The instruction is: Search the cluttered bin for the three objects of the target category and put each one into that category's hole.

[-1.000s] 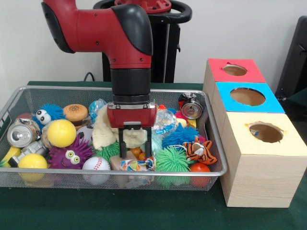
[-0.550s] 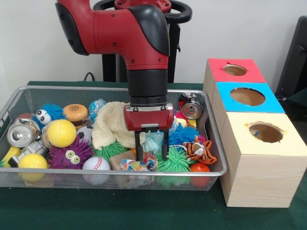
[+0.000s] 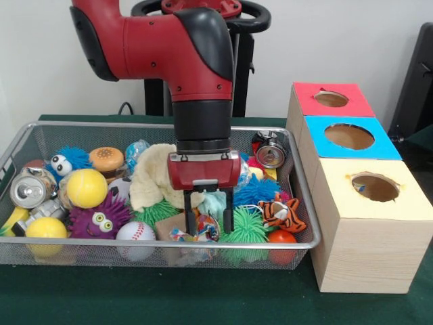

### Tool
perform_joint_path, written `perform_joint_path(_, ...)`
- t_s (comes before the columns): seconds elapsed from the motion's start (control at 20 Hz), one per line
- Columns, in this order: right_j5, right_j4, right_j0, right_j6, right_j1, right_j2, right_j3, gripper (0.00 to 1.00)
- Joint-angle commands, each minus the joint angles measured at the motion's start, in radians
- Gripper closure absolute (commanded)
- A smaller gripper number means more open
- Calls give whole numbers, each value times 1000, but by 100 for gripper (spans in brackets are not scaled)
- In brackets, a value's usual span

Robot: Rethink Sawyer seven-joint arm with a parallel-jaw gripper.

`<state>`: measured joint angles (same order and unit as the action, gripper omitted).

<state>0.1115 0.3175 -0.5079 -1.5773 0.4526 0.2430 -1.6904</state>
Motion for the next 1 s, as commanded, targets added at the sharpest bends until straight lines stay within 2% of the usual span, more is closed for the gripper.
perform_joint_path(0.05, -41, 25, -62, -101, -55, 106, 89, 0)
perform_joint_path(0.25, -51, 28, -66, -82, -86, 101, 125, 0)
perform_joint_path(0.55, -135, 23, -65, -30, -145, 93, 201, 0)
perform_joint_path(0.75, -204, 12, -33, -11, -170, 45, 244, 0)
perform_joint_path(0.85, -217, 27, -40, -1, -164, 47, 246, 0)
perform_joint_path(1.0, -183, 28, -19, -40, -140, 44, 226, 0)
